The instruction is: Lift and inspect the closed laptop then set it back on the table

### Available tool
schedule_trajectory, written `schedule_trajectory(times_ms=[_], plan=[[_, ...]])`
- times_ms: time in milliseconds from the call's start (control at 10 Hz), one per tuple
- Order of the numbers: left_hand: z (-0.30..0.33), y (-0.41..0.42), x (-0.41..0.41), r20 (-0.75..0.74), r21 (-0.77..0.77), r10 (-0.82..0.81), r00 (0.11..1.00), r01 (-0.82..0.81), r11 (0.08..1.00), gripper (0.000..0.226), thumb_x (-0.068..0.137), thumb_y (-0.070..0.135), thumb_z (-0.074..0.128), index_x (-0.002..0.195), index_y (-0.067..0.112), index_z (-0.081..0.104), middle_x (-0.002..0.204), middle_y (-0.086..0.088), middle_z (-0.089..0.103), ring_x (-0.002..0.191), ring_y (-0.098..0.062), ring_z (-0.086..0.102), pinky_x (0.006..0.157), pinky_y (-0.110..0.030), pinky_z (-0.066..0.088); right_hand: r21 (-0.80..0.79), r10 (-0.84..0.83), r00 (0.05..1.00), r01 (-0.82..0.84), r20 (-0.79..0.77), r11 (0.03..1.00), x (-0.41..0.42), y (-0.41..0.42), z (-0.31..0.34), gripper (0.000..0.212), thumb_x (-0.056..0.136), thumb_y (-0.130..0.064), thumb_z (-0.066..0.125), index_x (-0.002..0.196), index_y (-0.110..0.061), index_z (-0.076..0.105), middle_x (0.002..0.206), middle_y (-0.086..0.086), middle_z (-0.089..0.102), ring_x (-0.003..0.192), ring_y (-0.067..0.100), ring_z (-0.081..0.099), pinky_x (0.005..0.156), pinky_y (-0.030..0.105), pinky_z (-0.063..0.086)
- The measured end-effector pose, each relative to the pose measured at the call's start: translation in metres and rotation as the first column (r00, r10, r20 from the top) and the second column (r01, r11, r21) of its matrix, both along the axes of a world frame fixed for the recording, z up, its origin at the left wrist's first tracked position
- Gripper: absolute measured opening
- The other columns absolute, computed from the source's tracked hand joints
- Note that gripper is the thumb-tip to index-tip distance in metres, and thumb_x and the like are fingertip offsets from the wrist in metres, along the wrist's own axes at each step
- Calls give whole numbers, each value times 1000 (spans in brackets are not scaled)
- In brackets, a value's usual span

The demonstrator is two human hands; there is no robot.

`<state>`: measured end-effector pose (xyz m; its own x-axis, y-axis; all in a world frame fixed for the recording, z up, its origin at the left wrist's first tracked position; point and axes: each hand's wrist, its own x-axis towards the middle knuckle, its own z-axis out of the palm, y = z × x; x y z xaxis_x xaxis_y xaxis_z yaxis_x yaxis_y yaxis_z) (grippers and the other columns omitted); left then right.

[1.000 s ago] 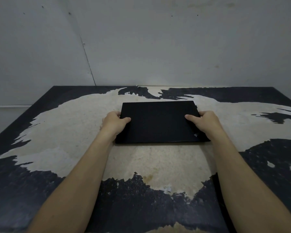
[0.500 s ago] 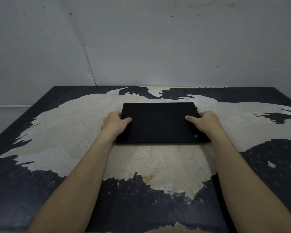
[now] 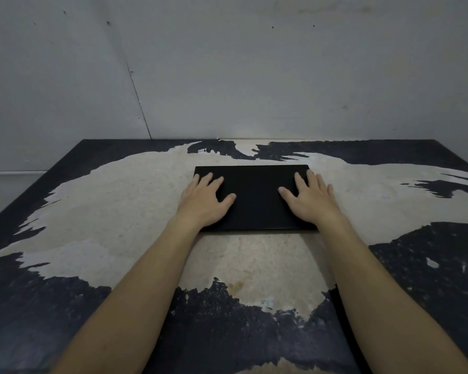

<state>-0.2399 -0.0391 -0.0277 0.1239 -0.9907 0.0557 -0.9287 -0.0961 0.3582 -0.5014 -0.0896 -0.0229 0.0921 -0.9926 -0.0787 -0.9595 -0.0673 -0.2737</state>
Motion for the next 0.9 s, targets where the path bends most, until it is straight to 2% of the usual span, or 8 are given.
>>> schedule_trajectory(times_ms=[200,400,600,900], plan=[[-1,-3,2,-45,-13,-24,999,23,1000,75,96,63,49,158,24,37,170,-4,26,158,-33,10,126,-43,11,39,-6,1000,7,-10,999,2,0,-3,82,103,-70,20,170,-24,5,179,8,-5,164,26,-10,130,50,0],[2,-5,1,-30,-40,-39,999,37,999,74,94,61,54,155,19,44,167,-7,34,156,-33,19,126,-44,16,40,-16,1000,16,-6,999,3,0,-3,82,103,-69,21,170,-25,5,179,7,-6,164,24,-10,131,48,2],[6,-1,0,-14,-22,-36,999,36,999,75,94,64,52,155,21,44,167,-6,35,156,-32,19,126,-44,16,35,-23,1000,23,-17,999,5,6,3,81,104,-68,21,170,-25,5,179,7,-5,164,25,-10,131,49,2],[29,-3,-6,122,6,6,992,-7,1000,80,93,69,42,154,17,42,167,-7,32,152,-29,27,118,-48,31,24,-33,999,32,40,999,4,11,17,83,104,-68,26,170,-19,13,179,10,5,164,30,-1,130,54,1]])
